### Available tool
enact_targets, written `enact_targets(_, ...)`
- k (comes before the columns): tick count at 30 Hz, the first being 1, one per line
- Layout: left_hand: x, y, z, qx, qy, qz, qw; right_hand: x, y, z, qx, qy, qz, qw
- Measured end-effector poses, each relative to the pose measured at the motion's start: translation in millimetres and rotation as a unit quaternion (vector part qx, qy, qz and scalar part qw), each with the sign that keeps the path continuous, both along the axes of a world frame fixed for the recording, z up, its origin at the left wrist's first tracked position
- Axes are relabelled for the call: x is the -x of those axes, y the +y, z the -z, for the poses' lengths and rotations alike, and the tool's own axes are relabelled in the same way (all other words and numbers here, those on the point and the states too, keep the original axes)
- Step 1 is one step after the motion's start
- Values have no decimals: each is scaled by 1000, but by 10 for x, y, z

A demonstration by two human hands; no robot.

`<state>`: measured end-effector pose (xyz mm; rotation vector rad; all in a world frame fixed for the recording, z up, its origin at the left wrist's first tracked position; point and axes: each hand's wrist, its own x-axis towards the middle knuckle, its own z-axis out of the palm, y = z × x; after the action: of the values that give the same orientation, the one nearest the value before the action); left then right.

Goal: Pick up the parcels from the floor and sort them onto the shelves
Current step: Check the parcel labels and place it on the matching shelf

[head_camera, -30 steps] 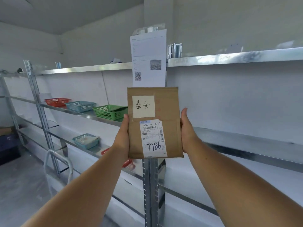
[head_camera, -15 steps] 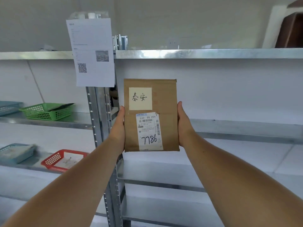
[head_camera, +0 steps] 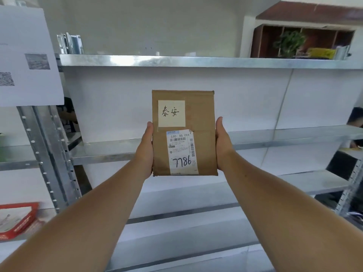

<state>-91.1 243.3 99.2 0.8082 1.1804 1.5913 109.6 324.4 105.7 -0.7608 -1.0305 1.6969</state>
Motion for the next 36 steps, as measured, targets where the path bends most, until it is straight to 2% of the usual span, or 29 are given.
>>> enact_targets(13,-1656,582,8,3,20,92,996,-1725,273,11,0,-18,73,997)
enact_targets(27,-3354,1141,6,8,27,139,990,-3470,650,74,-12,10,99,995)
enact_targets(36,-4081,1513,71,8,24,146,989,-4238,958,115,2,-4,106,994)
